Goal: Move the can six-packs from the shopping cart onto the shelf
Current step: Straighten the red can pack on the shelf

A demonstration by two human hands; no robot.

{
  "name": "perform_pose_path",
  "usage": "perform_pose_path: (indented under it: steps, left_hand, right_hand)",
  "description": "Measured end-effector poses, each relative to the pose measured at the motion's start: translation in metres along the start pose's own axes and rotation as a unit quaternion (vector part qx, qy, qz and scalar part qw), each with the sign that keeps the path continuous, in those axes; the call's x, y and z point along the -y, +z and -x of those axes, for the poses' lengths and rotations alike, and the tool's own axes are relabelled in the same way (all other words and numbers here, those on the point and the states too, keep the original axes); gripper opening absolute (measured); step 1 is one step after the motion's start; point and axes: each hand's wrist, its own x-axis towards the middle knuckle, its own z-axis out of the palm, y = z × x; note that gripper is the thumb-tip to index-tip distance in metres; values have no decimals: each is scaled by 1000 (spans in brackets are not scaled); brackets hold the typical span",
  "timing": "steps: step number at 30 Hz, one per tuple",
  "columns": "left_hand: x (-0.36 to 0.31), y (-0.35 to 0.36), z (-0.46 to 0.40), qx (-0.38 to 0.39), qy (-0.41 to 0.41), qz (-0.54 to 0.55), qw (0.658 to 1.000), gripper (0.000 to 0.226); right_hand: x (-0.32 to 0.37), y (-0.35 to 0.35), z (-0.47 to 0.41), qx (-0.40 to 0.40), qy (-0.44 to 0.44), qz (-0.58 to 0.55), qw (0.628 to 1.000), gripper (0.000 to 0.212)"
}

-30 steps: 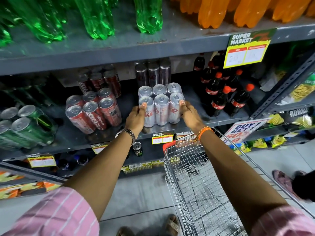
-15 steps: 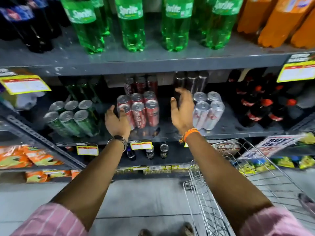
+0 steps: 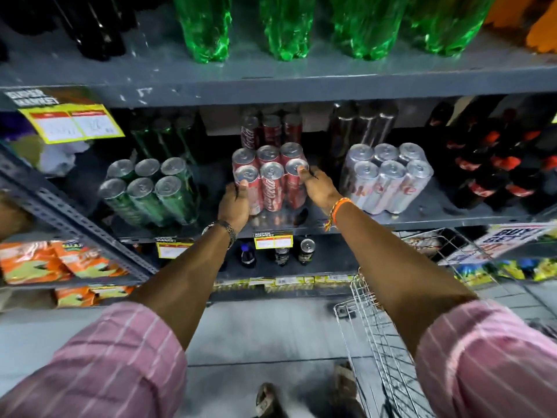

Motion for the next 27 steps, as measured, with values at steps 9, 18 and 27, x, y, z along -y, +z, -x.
perform_pose_path:
  steps: [9, 18, 27]
  left_hand:
    - [10, -15, -1, 52, 22, 29, 998, 50]
    - [10, -14, 8, 40, 11, 19, 999, 47]
    - [14, -10, 8, 32, 17, 11, 999, 48]
  right_hand:
    - [-13, -6, 22, 0, -32, 47, 998, 55]
    - [-13, -5, 33, -3, -34, 45, 998, 51]
    - [-14, -5, 32, -8, -43, 43, 998, 40]
